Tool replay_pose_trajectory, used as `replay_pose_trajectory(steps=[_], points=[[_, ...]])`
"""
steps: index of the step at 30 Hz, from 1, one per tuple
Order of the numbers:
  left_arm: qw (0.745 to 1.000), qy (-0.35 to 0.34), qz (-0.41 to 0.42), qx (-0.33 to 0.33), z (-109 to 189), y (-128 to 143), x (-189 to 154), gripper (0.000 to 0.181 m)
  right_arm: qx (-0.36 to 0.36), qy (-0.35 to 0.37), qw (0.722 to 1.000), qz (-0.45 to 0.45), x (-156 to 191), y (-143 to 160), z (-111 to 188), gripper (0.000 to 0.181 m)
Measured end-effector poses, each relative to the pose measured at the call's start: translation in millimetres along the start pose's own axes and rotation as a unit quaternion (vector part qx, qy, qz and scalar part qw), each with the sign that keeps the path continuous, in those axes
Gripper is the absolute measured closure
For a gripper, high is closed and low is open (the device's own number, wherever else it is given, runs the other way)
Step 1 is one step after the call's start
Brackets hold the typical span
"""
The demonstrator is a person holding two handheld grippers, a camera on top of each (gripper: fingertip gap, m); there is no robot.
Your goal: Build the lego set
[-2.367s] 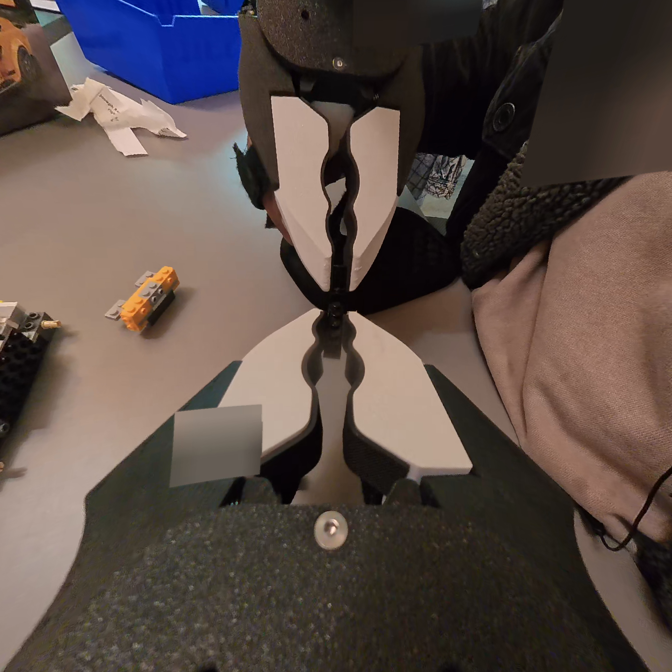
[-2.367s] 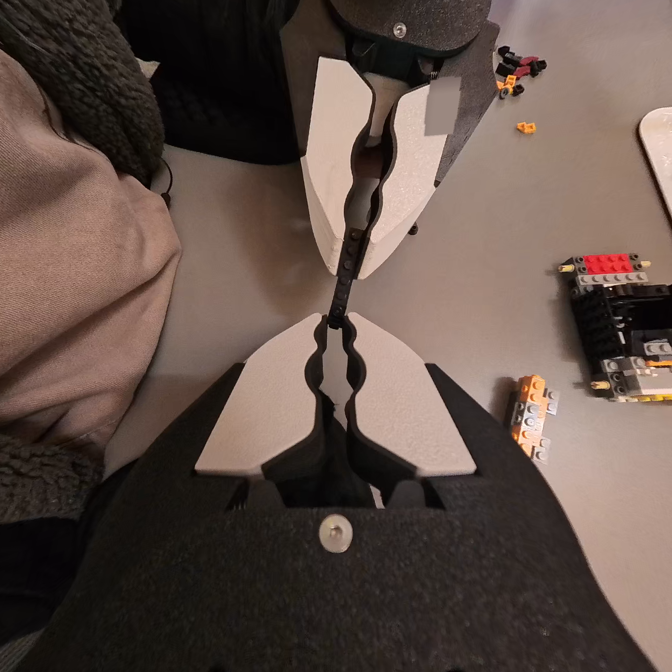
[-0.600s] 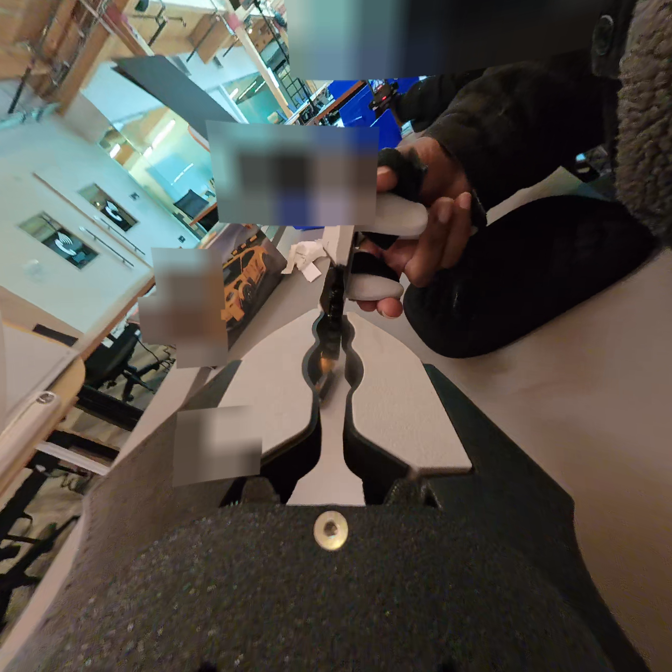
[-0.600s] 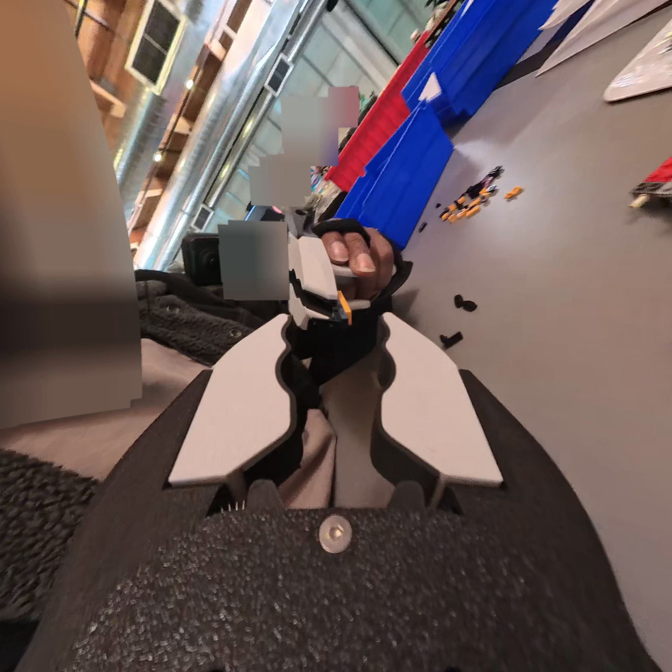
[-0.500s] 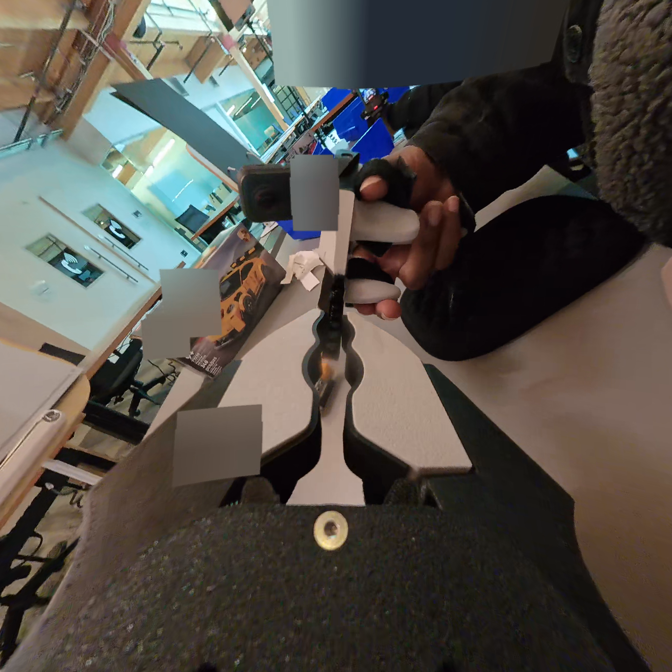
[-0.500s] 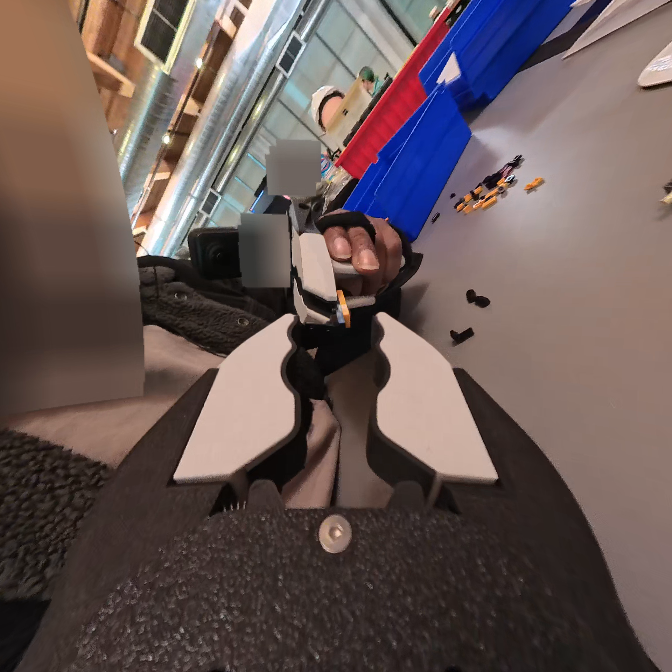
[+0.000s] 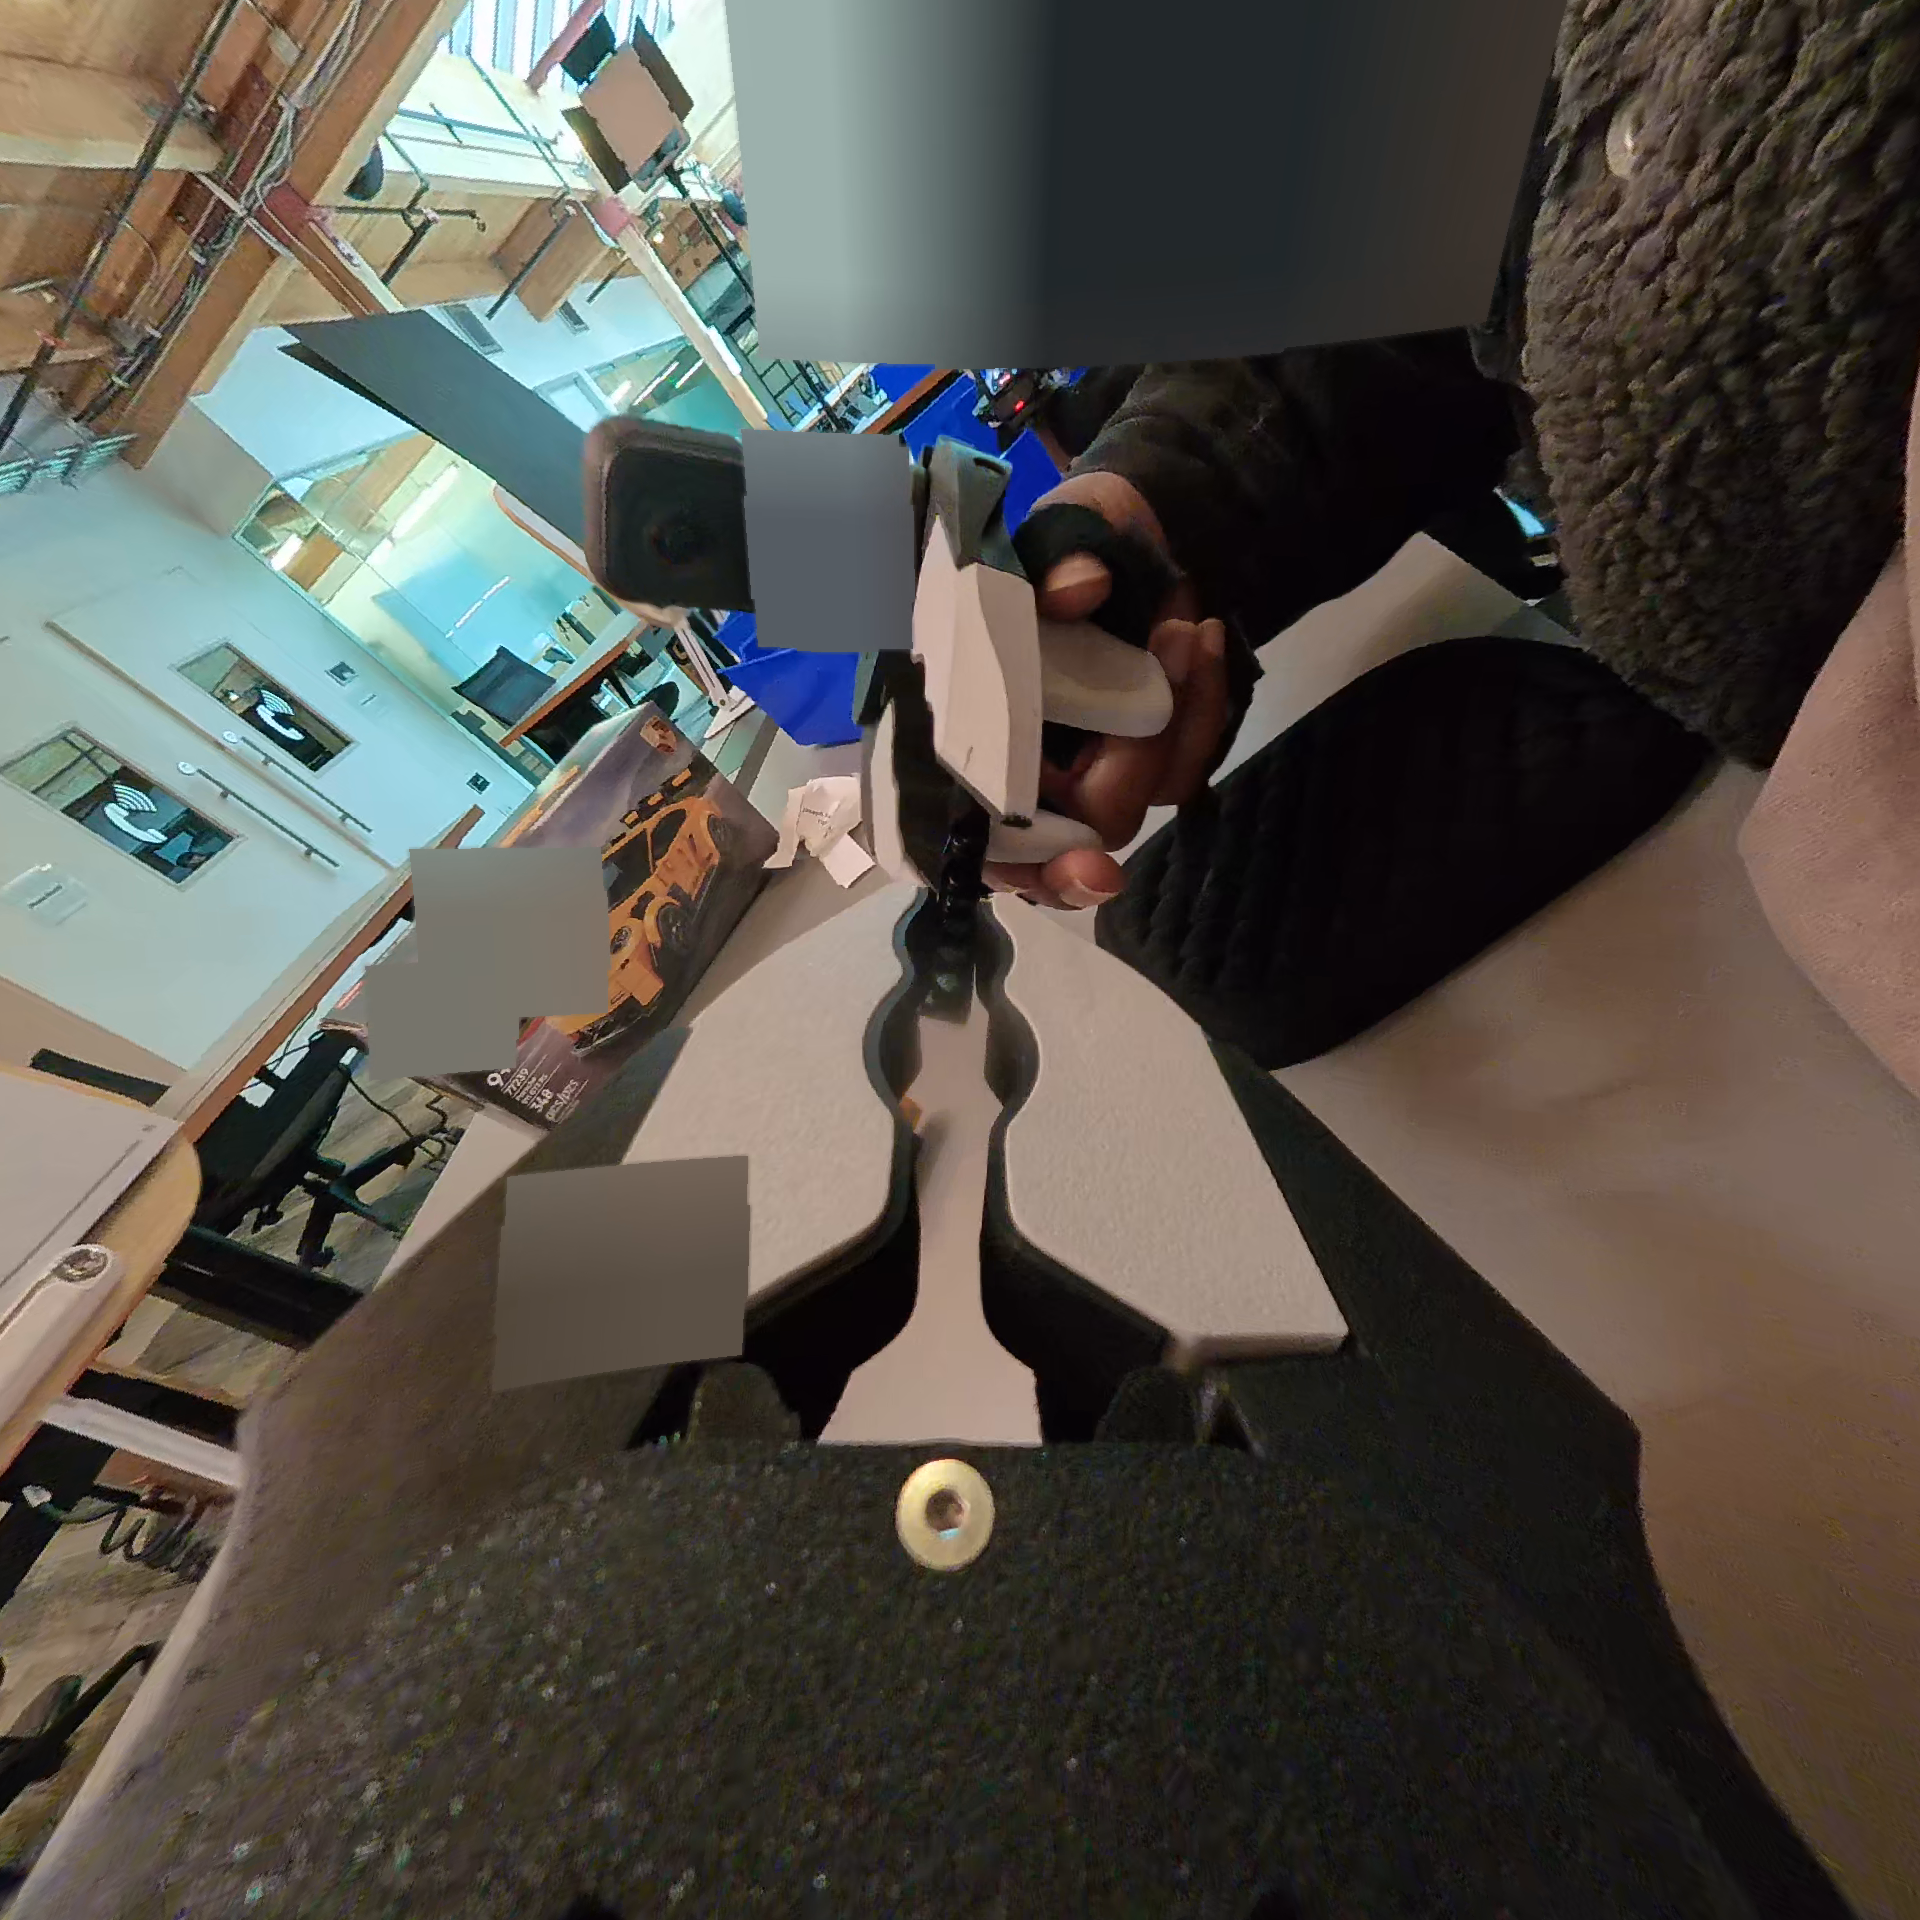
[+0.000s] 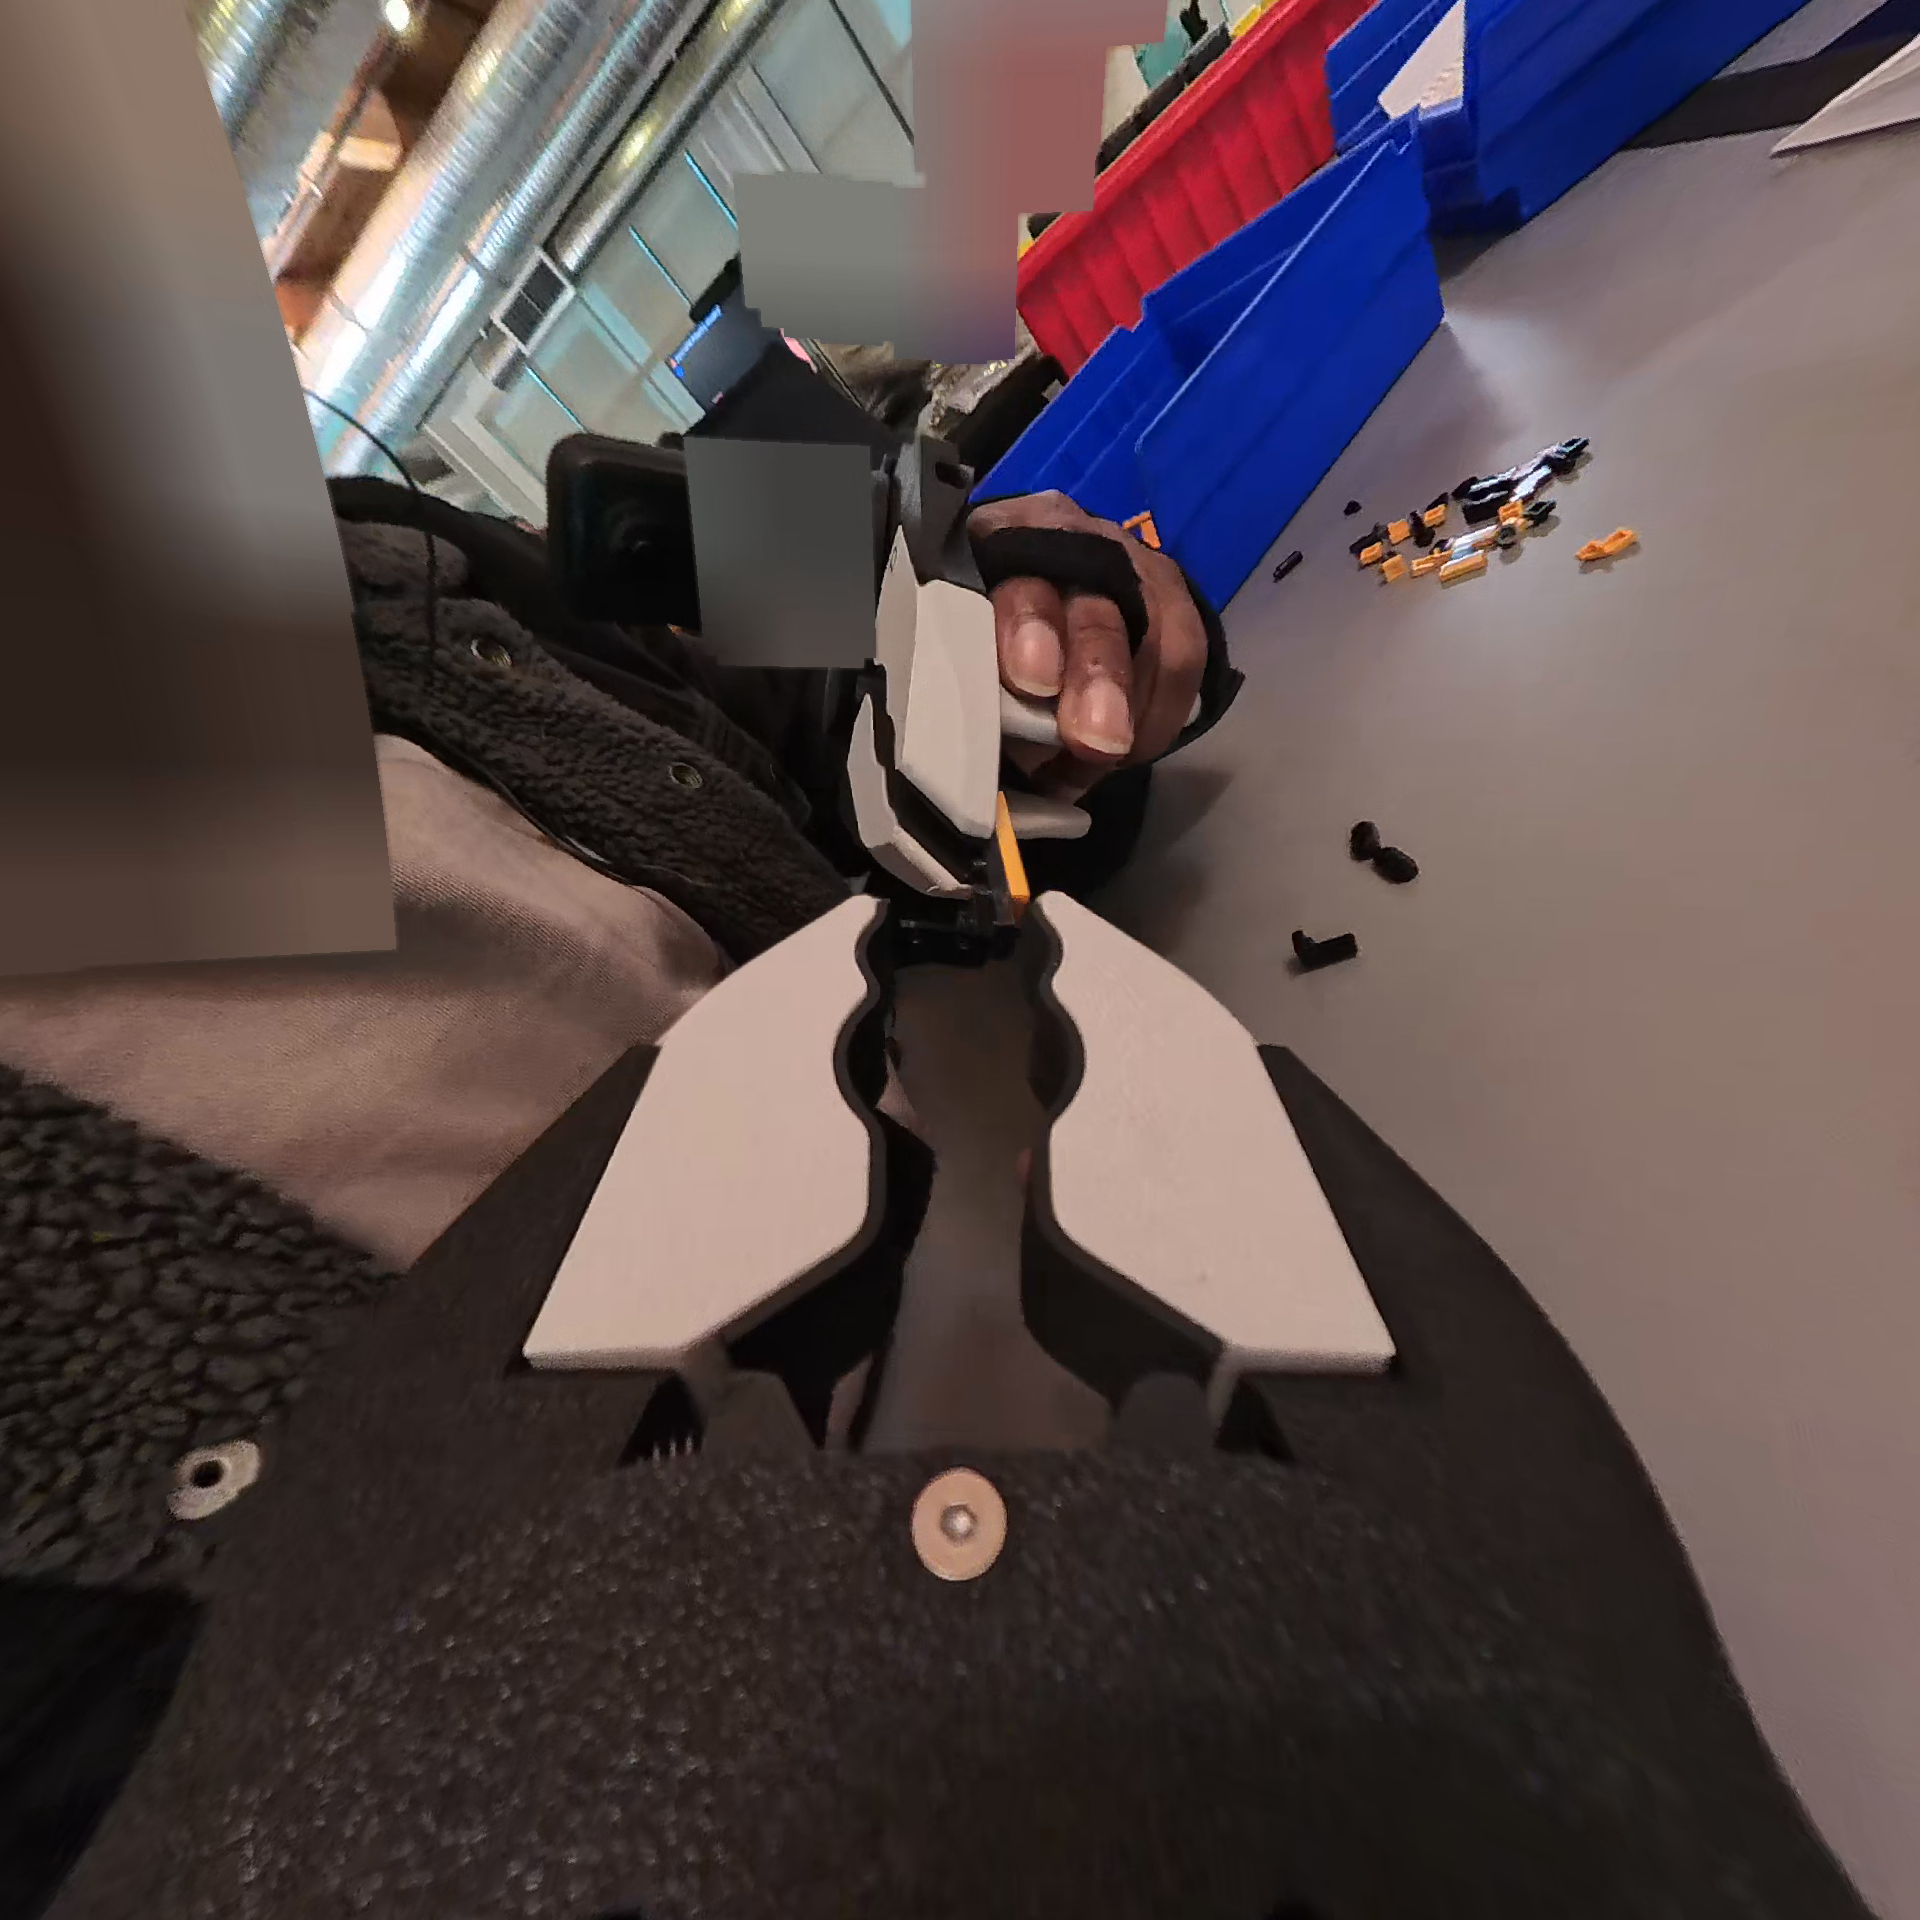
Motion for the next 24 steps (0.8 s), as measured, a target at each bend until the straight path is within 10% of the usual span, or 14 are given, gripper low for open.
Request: replay_pose_trajectory(steps=[24], points=[[0.994, 0.108, 0.001, -0.012, 4.7, 1.9, -15.9, 0.174, 0.117, 0.063, 0.987, 0.093, 11.4, 16.7, -14.2, 0.160]])
Point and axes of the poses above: each gripper's, where its closed fingertips meet, z back along the fingers, y out of its underside, x = y × z across the jaws, the point moved 5 cm from there along z, back along the fingers, and after that the axes turned 14 degrees about x, right-handed, at the moved point
